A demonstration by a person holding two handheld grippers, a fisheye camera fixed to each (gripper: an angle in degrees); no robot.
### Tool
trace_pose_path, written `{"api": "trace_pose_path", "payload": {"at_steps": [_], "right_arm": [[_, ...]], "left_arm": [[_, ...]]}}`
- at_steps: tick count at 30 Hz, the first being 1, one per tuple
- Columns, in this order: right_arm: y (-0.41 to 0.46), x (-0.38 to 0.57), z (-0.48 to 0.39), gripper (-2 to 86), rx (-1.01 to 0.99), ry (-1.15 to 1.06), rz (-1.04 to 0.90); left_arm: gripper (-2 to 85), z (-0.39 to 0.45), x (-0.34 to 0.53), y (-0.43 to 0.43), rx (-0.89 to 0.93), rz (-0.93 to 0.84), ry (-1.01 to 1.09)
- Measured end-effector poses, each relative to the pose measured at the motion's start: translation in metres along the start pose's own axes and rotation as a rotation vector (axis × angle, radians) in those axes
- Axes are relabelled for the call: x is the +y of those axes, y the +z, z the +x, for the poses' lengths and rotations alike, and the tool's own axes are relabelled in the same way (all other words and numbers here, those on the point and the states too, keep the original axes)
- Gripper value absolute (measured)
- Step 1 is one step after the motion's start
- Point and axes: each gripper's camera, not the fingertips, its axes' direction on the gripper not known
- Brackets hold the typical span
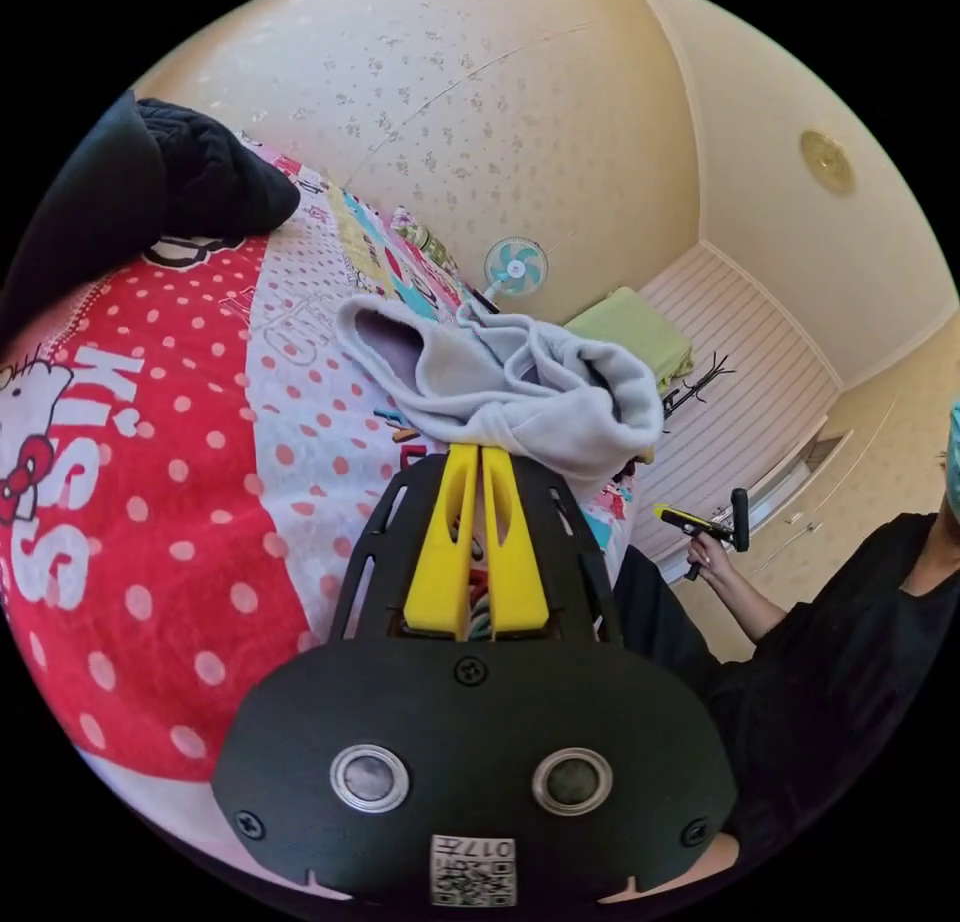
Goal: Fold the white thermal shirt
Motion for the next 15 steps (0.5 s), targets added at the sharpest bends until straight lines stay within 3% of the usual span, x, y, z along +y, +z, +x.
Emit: {"api": "trace_pose_path", "payload": {"at_steps": [5, 7, 9, 11, 13, 15], "right_arm": [[-0.006, -0.047, -0.065, 7.9, -0.317, -0.106, 0.123], [-0.008, -0.108, -0.114, 10.4, -0.553, -0.160, 0.091], [-0.016, -0.151, -0.163, 13.6, -0.602, -0.256, 0.075], [-0.020, -0.183, -0.214, 16.6, -0.510, -0.354, 0.079], [0.003, -0.208, -0.272, 17.6, -0.273, -0.499, -0.031], [0.014, -0.202, -0.288, 15.5, -0.081, -0.565, -0.015]], "left_arm": [[-1.0, 0.009, 0.029, -0.026, -0.115, 0.197, -0.037], [-0.9, 0.004, 0.055, -0.035, -0.080, 0.296, -0.104], [-0.8, -0.015, 0.088, -0.030, -0.040, 0.328, -0.222], [-0.5, -0.017, 0.096, -0.019, -0.033, 0.317, -0.172], [0.3, -0.003, 0.090, -0.008, -0.153, 0.260, -0.103], [4.2, 0.028, 0.083, 0.020, -0.359, 0.152, 0.054]]}}
